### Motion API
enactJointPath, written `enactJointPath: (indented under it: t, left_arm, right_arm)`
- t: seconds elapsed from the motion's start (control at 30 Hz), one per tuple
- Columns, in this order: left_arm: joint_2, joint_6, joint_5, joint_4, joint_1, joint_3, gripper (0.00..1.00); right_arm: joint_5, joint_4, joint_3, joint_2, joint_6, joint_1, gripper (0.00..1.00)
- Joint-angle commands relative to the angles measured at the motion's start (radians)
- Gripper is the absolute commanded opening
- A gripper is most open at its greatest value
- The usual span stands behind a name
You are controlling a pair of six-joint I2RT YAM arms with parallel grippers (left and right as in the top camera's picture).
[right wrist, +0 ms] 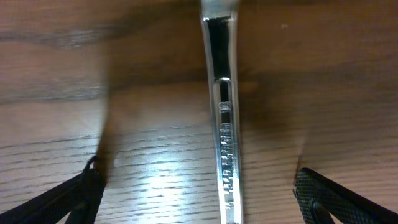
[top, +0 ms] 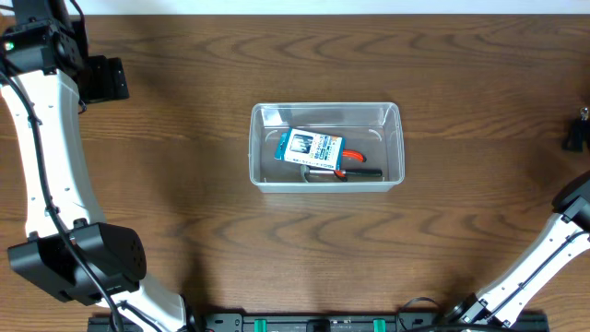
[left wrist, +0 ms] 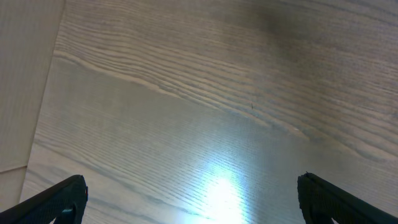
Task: Pack container
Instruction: 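Lower the right gripper over the chrome wrench and grasp it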
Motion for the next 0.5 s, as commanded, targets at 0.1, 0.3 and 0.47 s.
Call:
enactJointPath:
  t: [0.1,0.3,0.47]
  left_arm:
    - [-0.003,0.005,-0.008,0.000,0.003,0.005,0.98]
    - [-0.003,0.005,-0.008,0.000,0.003,0.005,0.99]
    - [-0.003,0.005,-0.008,-0.001,0.003,0.005,0.98]
  right_arm:
    - [-0.005,0.010,0.014,0.016,-0.039,-0.006,0.99]
    - [-0.005,0.023,0.014,0.016,-0.043,-0.008,0.96]
    - [-0.005,0.036,0.014,0.016,-0.042,-0.008,0.92]
